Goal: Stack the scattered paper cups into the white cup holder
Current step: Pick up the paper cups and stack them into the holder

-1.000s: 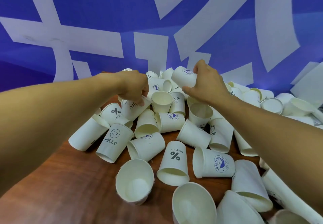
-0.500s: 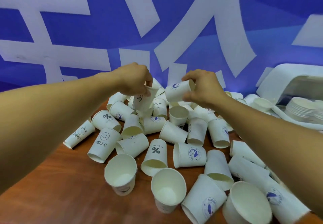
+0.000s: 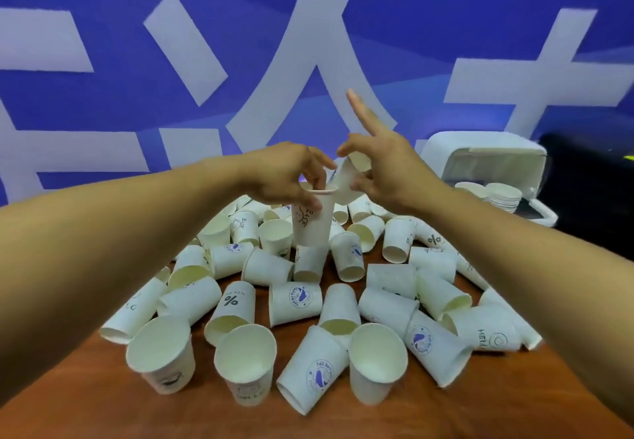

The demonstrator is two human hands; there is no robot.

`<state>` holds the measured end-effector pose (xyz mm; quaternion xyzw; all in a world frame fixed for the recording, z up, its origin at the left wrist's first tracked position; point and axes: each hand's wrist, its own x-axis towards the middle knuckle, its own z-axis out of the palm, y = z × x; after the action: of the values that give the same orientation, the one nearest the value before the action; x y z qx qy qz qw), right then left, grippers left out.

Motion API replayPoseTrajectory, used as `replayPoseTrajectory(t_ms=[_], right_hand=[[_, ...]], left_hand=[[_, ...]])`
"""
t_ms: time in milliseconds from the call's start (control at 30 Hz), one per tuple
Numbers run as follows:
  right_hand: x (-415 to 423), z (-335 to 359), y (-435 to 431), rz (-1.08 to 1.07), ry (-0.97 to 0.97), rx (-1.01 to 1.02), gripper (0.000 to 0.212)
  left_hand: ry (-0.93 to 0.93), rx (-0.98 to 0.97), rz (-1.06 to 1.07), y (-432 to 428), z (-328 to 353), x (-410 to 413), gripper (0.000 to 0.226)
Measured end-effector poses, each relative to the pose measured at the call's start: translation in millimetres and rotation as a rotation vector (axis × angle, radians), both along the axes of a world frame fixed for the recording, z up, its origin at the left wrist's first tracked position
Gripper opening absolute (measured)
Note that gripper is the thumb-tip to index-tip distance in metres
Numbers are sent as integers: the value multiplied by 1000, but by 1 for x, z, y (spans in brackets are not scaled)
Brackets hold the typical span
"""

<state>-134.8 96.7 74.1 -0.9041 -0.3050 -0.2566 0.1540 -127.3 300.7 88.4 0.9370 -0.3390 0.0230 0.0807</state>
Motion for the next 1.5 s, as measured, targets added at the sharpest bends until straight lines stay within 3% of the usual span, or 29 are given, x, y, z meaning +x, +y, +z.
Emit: replayPoseTrajectory(t_ms=[100,333,567,767,933,1100,1333,1500], right_hand=[[-3,2,-22,-104,-7,-19,22],[4,-12,-83,-153,-75,-7,32],[9,-23,-146,-212,30,94,25],[24,-34,-188,-184,77,52,32],[35,-36,-209,-173,107,131,22],[39,-39,-216,-201,67,68,23],[61,-38,-243,-408,-31,44,22],[84,-34,-267,-541,-147,-12,19]], left_hand=[[12,4,-45,-25,2,-1,9],[-81,-19,-72,-78,3,16,11],[-107,-50,-139,-145,-8,44,13],[-41,-45,-212,-193,-23,71,10],[49,-110,-280,-213,-36,89,13],[53,-119,-265,-224,-43,101,10],[-136,-225,-159,-234,-49,128,7],[-306,-316,-41,-257,-50,151,21]])
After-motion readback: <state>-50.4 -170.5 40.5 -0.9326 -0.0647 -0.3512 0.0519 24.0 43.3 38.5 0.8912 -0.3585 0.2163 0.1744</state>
